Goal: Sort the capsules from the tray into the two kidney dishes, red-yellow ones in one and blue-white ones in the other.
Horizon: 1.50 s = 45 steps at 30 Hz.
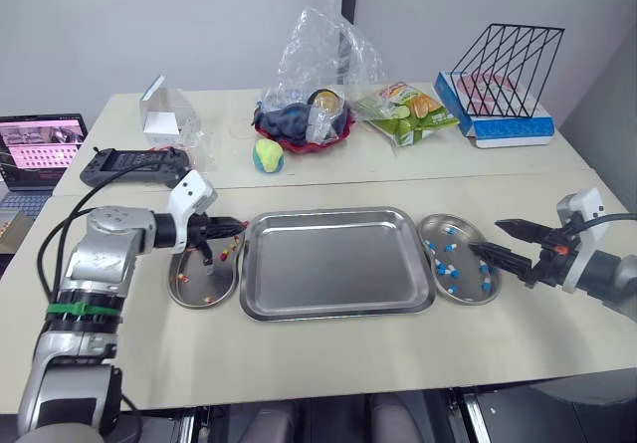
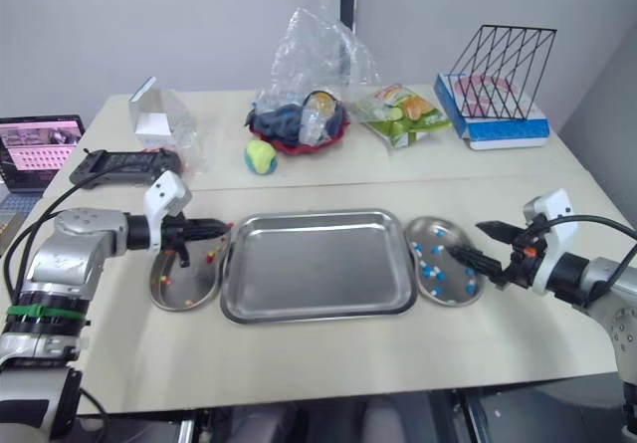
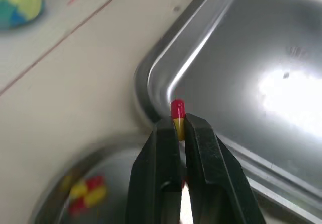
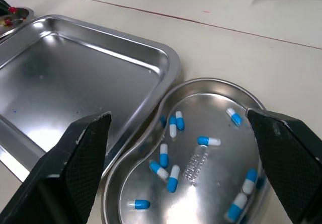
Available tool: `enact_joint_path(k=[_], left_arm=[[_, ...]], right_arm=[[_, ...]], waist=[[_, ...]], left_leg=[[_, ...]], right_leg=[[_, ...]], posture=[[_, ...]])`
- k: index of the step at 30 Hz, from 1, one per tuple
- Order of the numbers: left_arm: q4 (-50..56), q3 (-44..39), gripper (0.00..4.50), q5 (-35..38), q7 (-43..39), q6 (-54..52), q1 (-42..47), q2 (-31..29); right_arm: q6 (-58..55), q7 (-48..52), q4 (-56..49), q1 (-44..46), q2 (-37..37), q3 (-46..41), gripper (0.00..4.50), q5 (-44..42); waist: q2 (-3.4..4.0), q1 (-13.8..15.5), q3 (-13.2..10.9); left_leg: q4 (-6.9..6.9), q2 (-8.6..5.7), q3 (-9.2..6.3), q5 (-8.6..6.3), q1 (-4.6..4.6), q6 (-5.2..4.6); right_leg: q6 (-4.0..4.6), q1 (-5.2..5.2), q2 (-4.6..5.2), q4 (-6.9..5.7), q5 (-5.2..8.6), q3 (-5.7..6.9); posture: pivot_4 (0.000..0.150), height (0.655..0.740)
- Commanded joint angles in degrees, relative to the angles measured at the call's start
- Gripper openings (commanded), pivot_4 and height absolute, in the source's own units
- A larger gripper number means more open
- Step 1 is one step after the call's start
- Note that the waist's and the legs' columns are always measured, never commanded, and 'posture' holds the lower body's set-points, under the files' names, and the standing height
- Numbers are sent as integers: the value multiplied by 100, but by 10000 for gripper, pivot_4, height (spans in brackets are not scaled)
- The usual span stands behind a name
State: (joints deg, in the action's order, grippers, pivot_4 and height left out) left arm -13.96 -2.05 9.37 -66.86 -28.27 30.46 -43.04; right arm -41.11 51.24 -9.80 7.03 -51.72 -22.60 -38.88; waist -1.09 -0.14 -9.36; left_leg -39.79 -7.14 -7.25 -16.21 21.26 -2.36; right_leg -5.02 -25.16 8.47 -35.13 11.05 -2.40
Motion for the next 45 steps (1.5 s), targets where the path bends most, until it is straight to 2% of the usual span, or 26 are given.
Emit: enact_joint_path(k=[1, 5, 11, 18, 23, 26, 31, 34, 40, 45], left_arm=[[256, -393, 268, 274, -2, 25, -321, -288], [333, -514, 268, 397, -5, 86, -677, -463], [342, -753, 20936, 666, 84, -15, -716, -527], [108, -1739, 44094, 1286, -116, 623, -790, -767], [-387, -2186, 44638, 1320, -313, 1197, -1329, -1008], [-506, -2269, 44638, 1366, -449, 1474, -1553, -1080], [-1251, -2970, 44638, 1326, 145, 2083, -1981, -1058], [-1402, -3020, 44638, 1194, 496, 2323, -2105, -1034], [-1522, -3020, 44638, 1117, 1065, 2432, -2102, -1011], [-1459, -3059, 44638, 1238, 1073, 2485, -2143, -993]], right_arm=[[142, 211, 17, 147, -126, -40, 45000, 4], [215, 404, 40, 209, -116, -75, 45000, -29], [367, 643, 243, 300, -197, -112, 45000, 51], [1472, 703, 1245, 854, -67, -198, 45000, 498], [2352, 783, 2214, 1125, -141, -334, 45000, 858], [2517, 867, 2461, 1177, -172, -365, 45000, 882], [3393, 779, 3953, 1356, -302, -506, 45000, 1269], [3806, 805, 4522, 1524, -323, -495, 45000, 1397], [4130, 957, 4923, 1695, -276, -374, 45000, 1506], [4170, 988, 4915, 1701, -182, -329, 45000, 1516]], waist=[[0, 4, 0], [0, 4, 0], [0, 23, 0], [0, -46, 0], [3, -85, 1], [4, -83, 0], [4, -73, 0], [4, -74, -1], [7, -87, -2], [7, -92, -2]], left_leg=[[0, 1, 0, 0, 0, 0], [4, 2, 0, -1, 0, 2], [3, 2, 0, -6, 0, -2], [7, 6, 1, -6, -1, 9], [14, 7, 13, -8, -10, 7], [19, 9, 25, -11, -14, 4], [18, 10, 28, -14, -15, 1], [22, 12, 31, -14, -18, 2], [22, 15, 36, -17, -20, -3], [22, 16, 37, -17, -19, -1]], right_leg=[[0, -1, 0, 0, 0, 1], [2, -4, -1, 1, -1, 0], [5, -2, 0, 1, -3, 1], [7, -9, -2, 1, -4, 3], [8, -12, -1, 1, -5, 2], [9, -18, -1, 2, -5, 2], [16, -15, -1, 5, -9, 2], [16, -16, -1, 6, -9, 2], [22, -15, 0, 3, -15, 1], [22, -16, -1, 4, -15, 1]], posture=[[1500, 7400], [1500, 7400], [1500, 7400], [1500, 7400], [1500, 7400], [1500, 7400], [1500, 7400], [1500, 7400], [1500, 7400], [1500, 7400]])
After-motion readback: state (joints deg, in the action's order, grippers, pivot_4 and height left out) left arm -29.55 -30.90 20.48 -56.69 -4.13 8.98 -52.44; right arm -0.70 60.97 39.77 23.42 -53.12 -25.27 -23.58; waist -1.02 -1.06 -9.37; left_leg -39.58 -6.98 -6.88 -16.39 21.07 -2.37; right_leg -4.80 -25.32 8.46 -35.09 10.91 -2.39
